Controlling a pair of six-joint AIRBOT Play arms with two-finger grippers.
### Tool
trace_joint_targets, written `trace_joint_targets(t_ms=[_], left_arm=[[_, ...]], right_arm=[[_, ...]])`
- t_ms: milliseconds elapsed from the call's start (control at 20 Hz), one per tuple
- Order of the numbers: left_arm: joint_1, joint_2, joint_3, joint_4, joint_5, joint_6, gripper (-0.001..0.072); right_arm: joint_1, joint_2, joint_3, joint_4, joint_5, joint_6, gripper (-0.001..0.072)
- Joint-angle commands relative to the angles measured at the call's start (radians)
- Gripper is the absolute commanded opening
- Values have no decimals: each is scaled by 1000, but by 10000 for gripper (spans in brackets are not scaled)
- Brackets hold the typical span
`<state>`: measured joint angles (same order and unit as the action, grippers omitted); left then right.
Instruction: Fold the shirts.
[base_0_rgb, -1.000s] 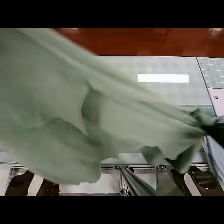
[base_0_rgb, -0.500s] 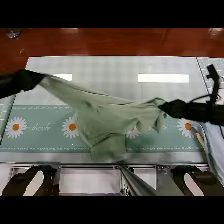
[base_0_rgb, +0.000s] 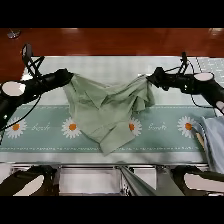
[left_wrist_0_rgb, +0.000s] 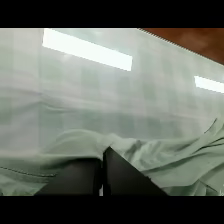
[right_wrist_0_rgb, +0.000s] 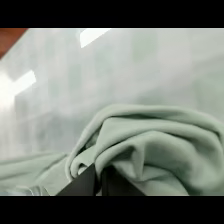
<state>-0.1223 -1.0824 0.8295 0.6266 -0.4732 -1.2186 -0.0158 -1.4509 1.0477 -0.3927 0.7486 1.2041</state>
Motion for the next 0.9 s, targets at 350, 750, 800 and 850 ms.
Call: trace_joint_targets(t_ms=[350, 750, 800, 850], left_arm=[[279, -23, 93, 1, -522, -57, 701], [258, 6, -271, 147, -776, -58, 701], [233, 6, -323, 98, -743, -58, 701], [205, 6, -369, 43, -696, -58, 701]], right_arm=[[-219, -79, 363, -166, 436, 36, 621], [-323, 471, -330, -652, 397, 213, 621], [-304, 528, -418, -599, 369, 213, 621], [-276, 575, -489, -547, 347, 213, 621]])
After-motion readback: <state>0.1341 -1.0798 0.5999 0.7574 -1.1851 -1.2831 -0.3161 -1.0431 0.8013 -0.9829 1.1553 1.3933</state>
